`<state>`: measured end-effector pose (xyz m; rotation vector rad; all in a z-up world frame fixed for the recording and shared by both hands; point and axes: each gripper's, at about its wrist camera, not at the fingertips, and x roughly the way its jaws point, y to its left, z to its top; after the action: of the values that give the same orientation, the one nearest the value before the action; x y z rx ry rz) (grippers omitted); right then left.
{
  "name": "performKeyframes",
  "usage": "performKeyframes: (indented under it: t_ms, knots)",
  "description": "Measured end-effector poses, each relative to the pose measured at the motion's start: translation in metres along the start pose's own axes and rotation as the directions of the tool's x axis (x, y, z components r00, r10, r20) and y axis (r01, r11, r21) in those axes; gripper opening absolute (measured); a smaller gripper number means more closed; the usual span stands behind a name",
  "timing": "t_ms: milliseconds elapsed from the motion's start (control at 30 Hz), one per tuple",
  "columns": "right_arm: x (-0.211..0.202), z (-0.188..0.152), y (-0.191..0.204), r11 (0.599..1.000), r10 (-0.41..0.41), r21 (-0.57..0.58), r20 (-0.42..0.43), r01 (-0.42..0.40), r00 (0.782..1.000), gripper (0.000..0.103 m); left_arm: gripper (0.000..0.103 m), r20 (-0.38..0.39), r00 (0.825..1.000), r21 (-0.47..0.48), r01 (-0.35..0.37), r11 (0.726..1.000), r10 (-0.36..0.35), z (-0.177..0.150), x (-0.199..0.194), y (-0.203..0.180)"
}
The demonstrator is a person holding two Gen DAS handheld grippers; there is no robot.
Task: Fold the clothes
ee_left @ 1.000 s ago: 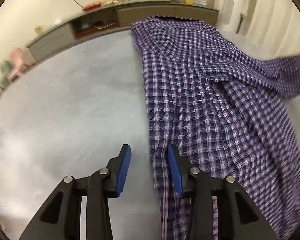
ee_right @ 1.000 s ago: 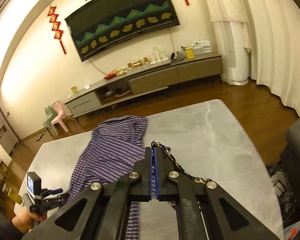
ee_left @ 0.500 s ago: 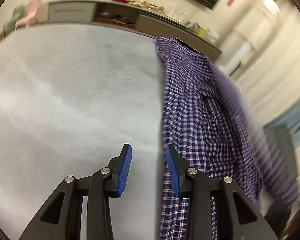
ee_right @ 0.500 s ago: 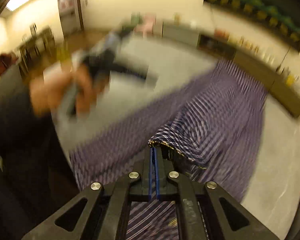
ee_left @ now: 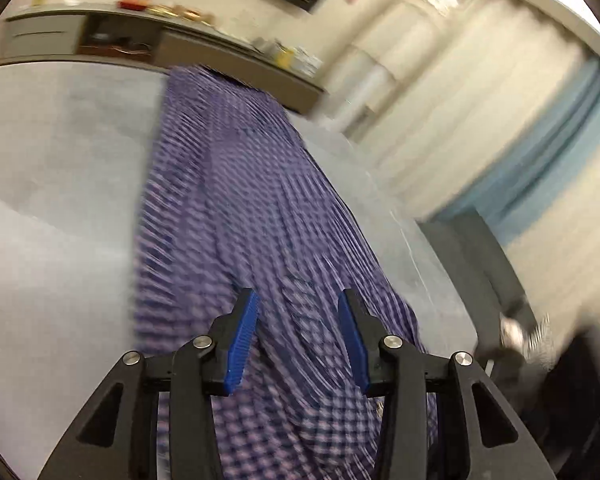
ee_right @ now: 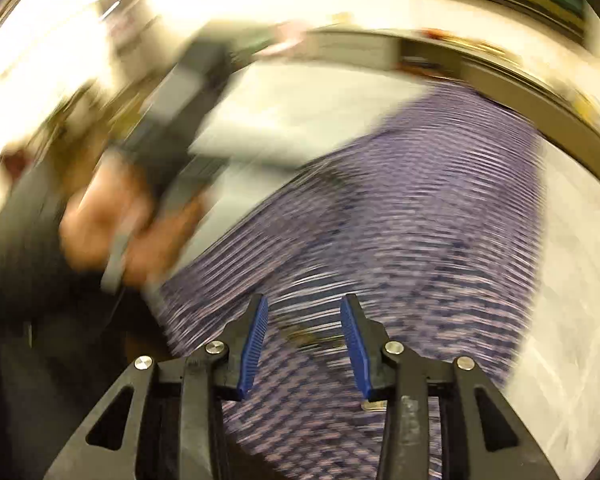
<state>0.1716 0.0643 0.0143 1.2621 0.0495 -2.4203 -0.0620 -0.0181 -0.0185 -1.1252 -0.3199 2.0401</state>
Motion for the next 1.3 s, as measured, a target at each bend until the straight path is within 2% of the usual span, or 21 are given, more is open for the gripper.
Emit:
performKeyframes:
  t_ms: [67, 133, 167, 267, 300, 367, 467, 500, 533, 567, 600, 633, 733, 767, 800, 833, 967, 1100, 1167, 1233, 1300]
  knots:
    - [0.018, -0.011, -0.035, 0.99, -0.092, 0.105, -0.04, 0.095, 0.995, 0.041, 0.041, -0.05, 0.998, 0.041, -0.043, 0.998, 0.045, -0.008, 0.019, -0.006]
    - [0.046, -0.033, -0.05, 0.978, -0.163, 0.113, -0.117, 0.176, 0.98, 0.042, 0.039, -0.099, 0.98, 0.09, -0.164, 0.982, 0.173, -0.017, 0.036, -0.002]
    - [0.051, -0.041, -0.047, 0.98, -0.174, 0.085, -0.06, 0.179, 0.983, 0.041, 0.035, -0.1, 0.974, 0.103, -0.196, 0.975, 0.206, -0.018, 0.036, -0.002]
    - [0.065, -0.047, -0.051, 0.975, -0.187, 0.116, -0.034, 0.19, 0.982, 0.044, 0.036, -0.075, 0.967, 0.122, -0.233, 0.965, 0.243, -0.021, 0.024, -0.005]
    - [0.067, -0.047, -0.052, 0.97, -0.2, 0.136, -0.028, 0.201, 0.979, 0.046, 0.036, -0.047, 0.973, 0.106, -0.221, 0.97, 0.227, -0.022, 0.011, -0.004]
    - [0.069, -0.041, -0.039, 0.967, -0.237, 0.096, 0.004, 0.236, 0.971, 0.048, 0.037, 0.027, 0.978, 0.029, -0.207, 0.978, 0.206, -0.029, -0.02, 0.004]
    - [0.086, -0.031, -0.008, 0.992, -0.112, 0.069, 0.045, 0.109, 0.993, 0.048, 0.042, 0.136, 0.968, -0.196, -0.183, 0.963, 0.212, -0.047, -0.073, 0.047]
    - [0.096, -0.023, 0.002, 0.996, -0.027, 0.088, 0.039, 0.024, 0.999, 0.048, 0.043, 0.155, 0.964, -0.276, -0.168, 0.946, 0.216, -0.056, -0.088, 0.065]
    - [0.111, -0.021, 0.011, 0.99, 0.073, 0.116, 0.026, -0.076, 0.997, 0.048, 0.043, 0.162, 0.962, -0.338, -0.156, 0.928, 0.221, -0.067, -0.1, 0.077]
    - [0.135, -0.015, 0.021, 0.968, 0.198, 0.158, 0.008, -0.197, 0.98, 0.048, 0.043, 0.165, 0.96, -0.38, -0.149, 0.913, 0.225, -0.078, -0.11, 0.083]
    - [0.152, -0.015, 0.028, 0.951, 0.254, 0.184, -0.002, -0.25, 0.967, 0.048, 0.043, 0.164, 0.96, -0.41, -0.142, 0.901, 0.227, -0.086, -0.114, 0.088]
    - [0.176, -0.014, 0.035, 0.942, 0.274, 0.209, -0.025, -0.263, 0.961, 0.048, 0.043, 0.16, 0.962, -0.415, -0.138, 0.899, 0.221, -0.089, -0.113, 0.089]
    - [0.226, -0.011, 0.047, 0.933, 0.287, 0.247, -0.067, -0.263, 0.955, 0.048, 0.043, 0.141, 0.97, -0.386, -0.13, 0.913, 0.198, -0.095, -0.107, 0.08]
    - [0.235, -0.008, 0.049, 0.942, 0.26, 0.232, -0.055, -0.241, 0.964, 0.038, 0.043, 0.132, 0.972, -0.367, -0.134, 0.921, 0.194, -0.095, -0.106, 0.074]
    - [0.243, -0.006, 0.05, 0.951, 0.233, 0.219, -0.043, -0.219, 0.972, 0.017, 0.043, 0.124, 0.973, -0.345, -0.14, 0.928, 0.193, -0.097, -0.107, 0.067]
    - [0.242, -0.006, 0.048, 0.957, 0.208, 0.212, -0.03, -0.197, 0.978, 0.002, 0.043, 0.119, 0.975, -0.324, -0.141, 0.936, 0.188, -0.098, -0.107, 0.062]
    - [0.235, -0.011, 0.038, 0.976, 0.105, 0.189, 0.016, -0.106, 0.994, 0.002, 0.043, 0.126, 0.985, -0.234, -0.089, 0.968, 0.121, -0.111, -0.111, 0.04]
    - [0.246, -0.032, 0.025, 0.975, 0.066, 0.216, -0.04, -0.056, 0.997, 0.002, 0.043, 0.095, 0.994, -0.127, -0.034, 0.991, 0.046, -0.115, -0.098, 0.015]
    - [0.26, -0.044, 0.021, 0.972, 0.055, 0.231, -0.083, -0.035, 0.995, 0.003, 0.043, 0.037, 0.998, -0.075, -0.048, 0.996, 0.051, -0.112, -0.077, 0.004]
    - [0.269, -0.05, 0.025, 0.977, 0.049, 0.213, -0.076, -0.032, 0.996, 0.003, 0.04, -0.04, 0.992, -0.022, -0.117, 0.993, 0.116, -0.116, -0.057, -0.002]
    - [0.275, -0.052, 0.025, 0.983, 0.033, 0.182, -0.084, -0.017, 0.996, 0.003, 0.04, -0.052, 0.982, 0.038, -0.18, 0.983, 0.182, -0.119, -0.052, -0.008]
